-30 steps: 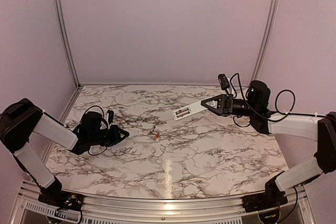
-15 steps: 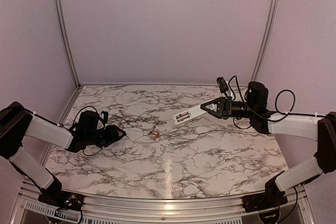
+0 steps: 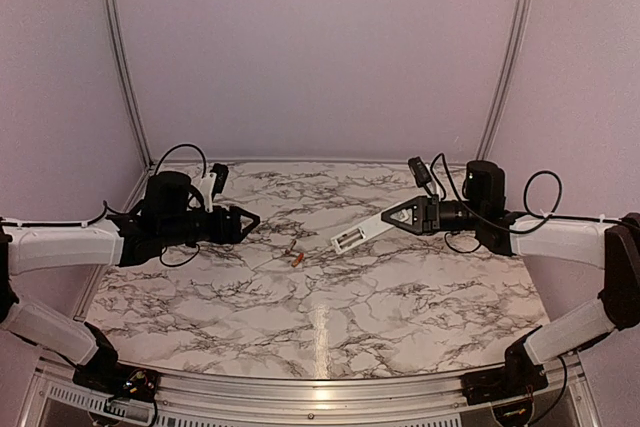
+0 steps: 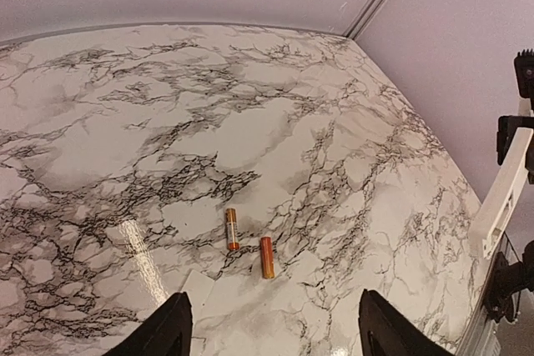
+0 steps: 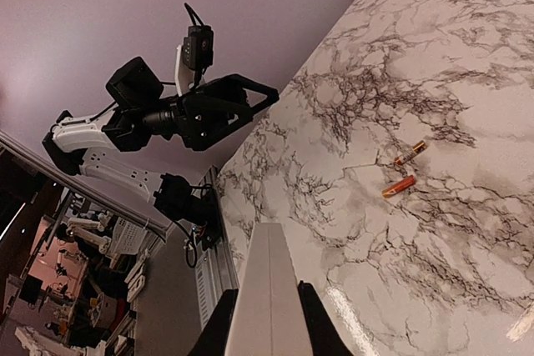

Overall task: Load the batteries into the remote control
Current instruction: Pass from the right arm to the left

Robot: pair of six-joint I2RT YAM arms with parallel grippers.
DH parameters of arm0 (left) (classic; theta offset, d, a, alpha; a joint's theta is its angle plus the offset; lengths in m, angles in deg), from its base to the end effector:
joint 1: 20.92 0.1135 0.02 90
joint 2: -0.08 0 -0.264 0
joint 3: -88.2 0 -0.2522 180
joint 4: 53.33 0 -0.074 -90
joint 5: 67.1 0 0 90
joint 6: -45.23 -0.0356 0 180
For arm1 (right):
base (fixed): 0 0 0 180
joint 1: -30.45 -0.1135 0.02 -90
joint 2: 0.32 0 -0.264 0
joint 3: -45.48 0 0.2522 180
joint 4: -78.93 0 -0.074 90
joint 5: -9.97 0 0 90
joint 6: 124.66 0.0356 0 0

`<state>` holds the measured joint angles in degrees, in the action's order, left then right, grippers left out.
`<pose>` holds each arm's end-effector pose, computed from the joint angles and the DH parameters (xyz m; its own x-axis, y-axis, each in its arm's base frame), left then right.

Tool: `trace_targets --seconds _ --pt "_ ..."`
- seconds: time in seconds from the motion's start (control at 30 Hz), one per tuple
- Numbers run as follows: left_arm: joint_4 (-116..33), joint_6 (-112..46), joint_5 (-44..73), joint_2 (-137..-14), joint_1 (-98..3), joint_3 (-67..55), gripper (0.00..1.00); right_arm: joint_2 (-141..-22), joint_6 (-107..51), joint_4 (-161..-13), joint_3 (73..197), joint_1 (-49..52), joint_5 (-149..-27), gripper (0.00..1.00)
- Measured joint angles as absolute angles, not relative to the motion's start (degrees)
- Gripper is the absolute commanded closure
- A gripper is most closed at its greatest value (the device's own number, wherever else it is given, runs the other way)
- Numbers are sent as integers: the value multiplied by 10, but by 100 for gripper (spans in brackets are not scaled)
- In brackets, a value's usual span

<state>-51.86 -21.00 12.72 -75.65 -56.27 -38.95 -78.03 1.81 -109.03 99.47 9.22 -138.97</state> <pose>0.2301 -0.1710 0.2263 -0.5902 -0.0677 -0.8044 0.5058 0.7456 -0.4339 0.2533 0.1311 0.2449 -0.7714 0.0293 -0.6356 -0.6177 0.2051 0.7592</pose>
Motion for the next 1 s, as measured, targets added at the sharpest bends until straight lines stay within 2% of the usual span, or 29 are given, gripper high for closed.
trace_targets --seconds 0.17,0.3,0.6,0.8,1.0 --pt "-492 -259 127 -777 -596 -358 35 -780 -29 -1042 995 92 -1396 100" --pt "-470 -288 124 -823 -623 -322 44 -780 -61 -1003 995 92 -1398 100" --pt "-451 -327 102 -908 -728 -228 57 -801 -92 -968 996 79 -1402 100" --pt "-429 -335 147 -973 -754 -148 61 -816 -93 -964 1006 45 -1406 100" --pt "-405 -345 172 -1019 -794 -121 59 -821 -87 -960 1019 42 -1413 100"
